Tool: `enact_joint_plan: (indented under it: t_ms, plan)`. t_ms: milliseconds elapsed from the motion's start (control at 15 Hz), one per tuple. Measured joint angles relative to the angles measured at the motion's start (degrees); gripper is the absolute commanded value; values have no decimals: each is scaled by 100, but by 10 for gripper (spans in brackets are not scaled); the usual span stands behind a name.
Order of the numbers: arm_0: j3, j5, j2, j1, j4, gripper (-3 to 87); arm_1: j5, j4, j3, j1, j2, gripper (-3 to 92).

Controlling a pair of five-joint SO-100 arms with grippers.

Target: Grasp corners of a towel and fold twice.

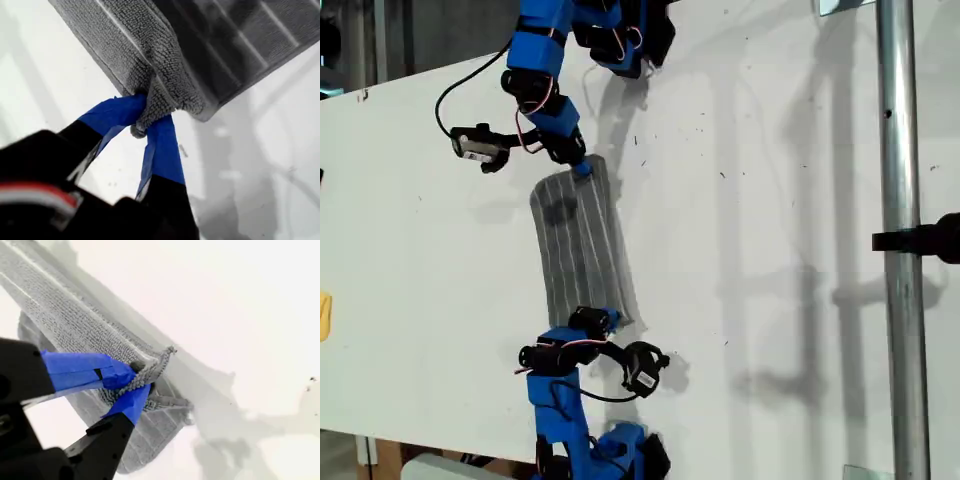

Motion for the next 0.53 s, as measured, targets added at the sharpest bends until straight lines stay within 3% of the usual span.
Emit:
enact_joint_plan:
  t_ms: [267, 533]
  plan:
    - [9, 1213, 202, -1503, 158, -29, -1345, -844, -1310, 1397, -1863, -3]
    - [9, 2188, 202, -2646, 70, -29, -1942, -949, -3146, 2004, -3480, -3]
